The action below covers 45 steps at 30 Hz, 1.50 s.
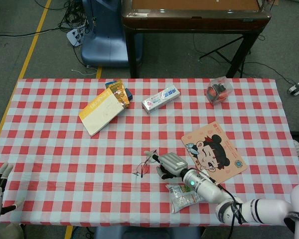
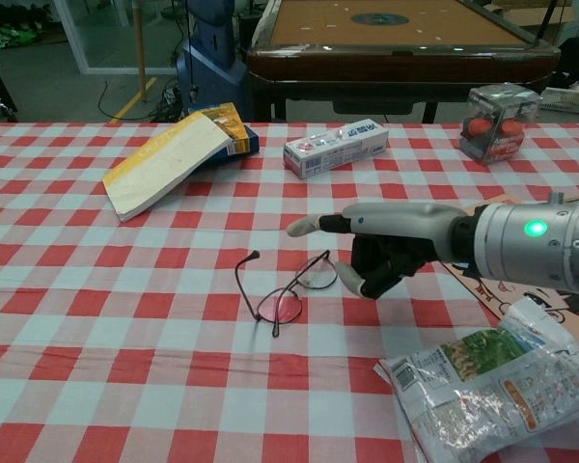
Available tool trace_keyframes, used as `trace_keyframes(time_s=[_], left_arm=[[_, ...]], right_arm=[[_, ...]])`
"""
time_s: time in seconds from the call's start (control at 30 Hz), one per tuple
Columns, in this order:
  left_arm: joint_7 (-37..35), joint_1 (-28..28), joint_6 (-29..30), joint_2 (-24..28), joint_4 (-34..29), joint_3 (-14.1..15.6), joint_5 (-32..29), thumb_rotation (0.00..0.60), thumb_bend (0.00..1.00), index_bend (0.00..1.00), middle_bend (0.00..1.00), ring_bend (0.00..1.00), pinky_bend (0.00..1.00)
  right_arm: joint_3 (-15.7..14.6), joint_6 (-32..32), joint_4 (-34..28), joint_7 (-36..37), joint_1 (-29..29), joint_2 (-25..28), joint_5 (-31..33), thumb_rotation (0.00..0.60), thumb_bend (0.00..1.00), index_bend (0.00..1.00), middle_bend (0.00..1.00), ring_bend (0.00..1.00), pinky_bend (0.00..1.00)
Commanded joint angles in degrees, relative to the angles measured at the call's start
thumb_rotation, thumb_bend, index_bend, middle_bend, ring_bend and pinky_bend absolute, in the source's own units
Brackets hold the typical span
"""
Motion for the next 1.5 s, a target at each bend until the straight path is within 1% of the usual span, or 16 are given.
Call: trace_keyframes(time_s=[0.03,0.13,0.33,0.5,0.67,0.8,0.9,1.03,1.1,1.17,1.27,1.5], left_arm=[[0.2,-0.1,0.1,0.0,-0.2,0.0,0.2,0.6,0.16,0.0,0.0,0.0,0.0],[0.5,-0.1,0.3,0.1,-0.6,0.0,0.4,0.6,0.16,0.0,0.0,0.0,0.0],[1.1,0.0,0.8,0.4,-1.3,0.0,0.8,0.6,0.16,0.0,0.0,0.0,0.0],[1.1,0.2,1.1,0.7,-1.6,0.1,0.9,0.6,0.16,0.0,0.0,0.0,0.0],[0.6,0.4,1.2,0.9,-1.6,0.1,0.7,0.6,0.16,0.0,0.0,0.0,0.0],[0.5,0.3,1.2,0.8,-1.7,0.2,1.1,0.6,0.16,0.0,0.0,0.0,0.0],[0.2,0.4,1.3,0.9,-1.6,0.2,0.9,0.6,0.16,0.0,0.0,0.0,0.0],[-0.4,0.6,1.3,1.0,-1.2,0.1,0.7,0.6,0.16,0.0,0.0,0.0,0.0],[-0.6,0.7,1.3,1.0,-1.0,0.1,0.6,0.6,0.16,0.0,0.0,0.0,0.0],[-0.9,0.8,1.3,1.0,-0.8,0.1,0.4,0.6,0.16,0.0,0.0,0.0,0.0],[-1.4,0.9,1.2,0.9,-0.2,0.1,0.1,0.6,0.16,0.0,0.0,0.0,0.0],[-1.8,0.8,0.9,0.8,0.3,0.0,0.0,0.6,0.16,0.0,0.0,0.0,0.0]], right_arm=[[-0.7,5.4,-5.6,1.2,-3.4,4.6,-7.5,0.6,0.68,0.0,0.98,1.0,0.96],[-1.9,6.7,-7.5,1.8,-4.3,6.4,-11.8,0.6,0.68,0.0,0.98,1.0,0.95],[-5.7,7.4,-9.9,2.0,-5.5,8.1,-19.7,0.6,0.68,0.0,0.98,1.0,0.96],[-8.1,6.1,-10.6,0.8,-5.4,8.6,-22.7,0.6,0.68,0.0,0.98,1.0,0.96],[-9.1,4.6,-11.6,0.1,-4.9,9.0,-23.7,0.6,0.68,0.0,0.98,1.0,0.96],[-8.1,2.8,-10.8,-3.4,-3.6,7.0,-22.3,0.6,0.68,0.0,0.98,1.0,0.96],[-6.9,2.5,-10.1,-10.1,-3.1,4.6,-19.6,0.6,0.69,0.0,0.99,1.0,0.96],[-5.3,2.7,-10.3,-19.9,-2.1,1.3,-13.9,0.6,0.69,0.0,1.0,1.0,0.96],[-4.7,2.6,-10.2,-22.8,-1.5,0.0,-11.1,0.6,0.69,0.0,1.0,1.0,0.96],[-4.2,2.4,-10.1,-25.2,-0.7,-1.2,-8.0,0.6,0.69,0.0,1.0,1.0,0.96],[-4.0,3.0,-9.8,-28.7,0.3,-2.5,-5.0,0.6,0.69,0.0,1.0,1.0,0.96],[-3.5,4.1,-8.1,-32.6,2.1,-5.6,0.1,0.6,0.69,0.0,1.0,1.0,0.96]])
